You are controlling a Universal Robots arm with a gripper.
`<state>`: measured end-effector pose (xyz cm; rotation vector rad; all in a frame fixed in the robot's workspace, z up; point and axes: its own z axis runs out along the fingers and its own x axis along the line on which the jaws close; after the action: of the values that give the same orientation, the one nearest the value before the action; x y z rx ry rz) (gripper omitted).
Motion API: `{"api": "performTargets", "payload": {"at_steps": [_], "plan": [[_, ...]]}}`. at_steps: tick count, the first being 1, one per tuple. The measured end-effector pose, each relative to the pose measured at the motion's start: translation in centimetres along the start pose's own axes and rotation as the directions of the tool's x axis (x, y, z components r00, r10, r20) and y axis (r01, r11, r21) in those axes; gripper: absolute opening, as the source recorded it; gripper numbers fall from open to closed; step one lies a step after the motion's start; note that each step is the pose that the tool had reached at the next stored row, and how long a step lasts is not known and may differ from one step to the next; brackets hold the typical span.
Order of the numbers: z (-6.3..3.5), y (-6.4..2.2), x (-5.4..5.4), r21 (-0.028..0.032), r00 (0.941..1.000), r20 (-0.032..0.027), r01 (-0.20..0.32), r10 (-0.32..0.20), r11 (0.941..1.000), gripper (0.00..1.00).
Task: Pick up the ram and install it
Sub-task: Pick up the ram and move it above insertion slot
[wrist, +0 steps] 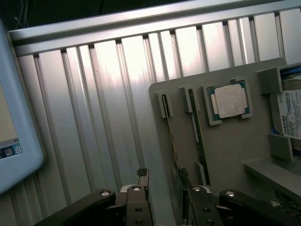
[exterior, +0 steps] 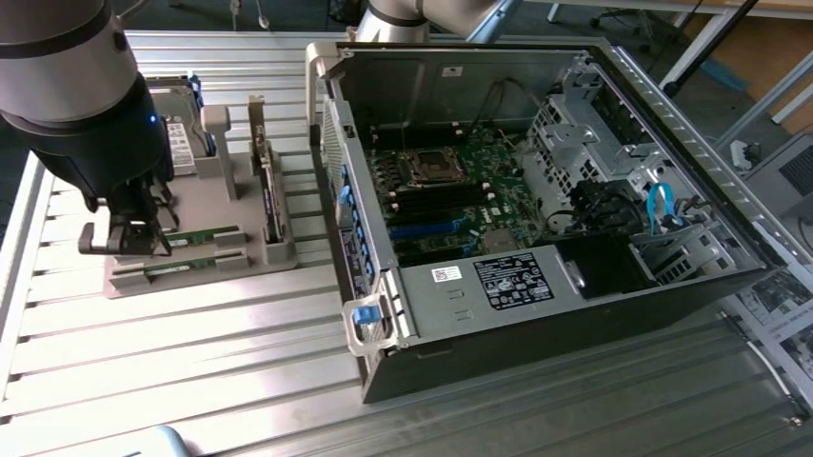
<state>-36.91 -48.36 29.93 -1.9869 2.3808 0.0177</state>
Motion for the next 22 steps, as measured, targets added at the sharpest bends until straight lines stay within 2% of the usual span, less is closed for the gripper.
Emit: {"api": "performTargets", "payload": {"at_steps": [22], "plan": [[0.70,0.01,0.03,0.0001,1.0000,0.0000,0.000,0.000,1.0000,0.36]]}}
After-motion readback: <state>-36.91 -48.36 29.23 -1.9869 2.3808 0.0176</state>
